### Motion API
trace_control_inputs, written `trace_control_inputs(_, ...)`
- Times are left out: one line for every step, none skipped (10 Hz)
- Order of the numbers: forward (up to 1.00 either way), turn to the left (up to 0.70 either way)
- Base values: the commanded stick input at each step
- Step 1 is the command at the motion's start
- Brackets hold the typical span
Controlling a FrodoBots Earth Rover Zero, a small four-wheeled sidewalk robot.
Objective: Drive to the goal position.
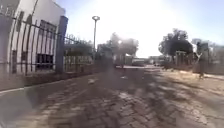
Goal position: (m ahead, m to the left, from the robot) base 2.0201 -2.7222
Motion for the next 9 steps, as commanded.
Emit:
trace_control_inputs(0.07, 0.00)
trace_control_inputs(0.00, 0.00)
trace_control_inputs(0.00, 0.00)
trace_control_inputs(0.00, 0.00)
trace_control_inputs(0.00, 0.00)
trace_control_inputs(0.00, 0.00)
trace_control_inputs(0.00, 0.00)
trace_control_inputs(0.00, 0.00)
trace_control_inputs(0.00, 0.00)
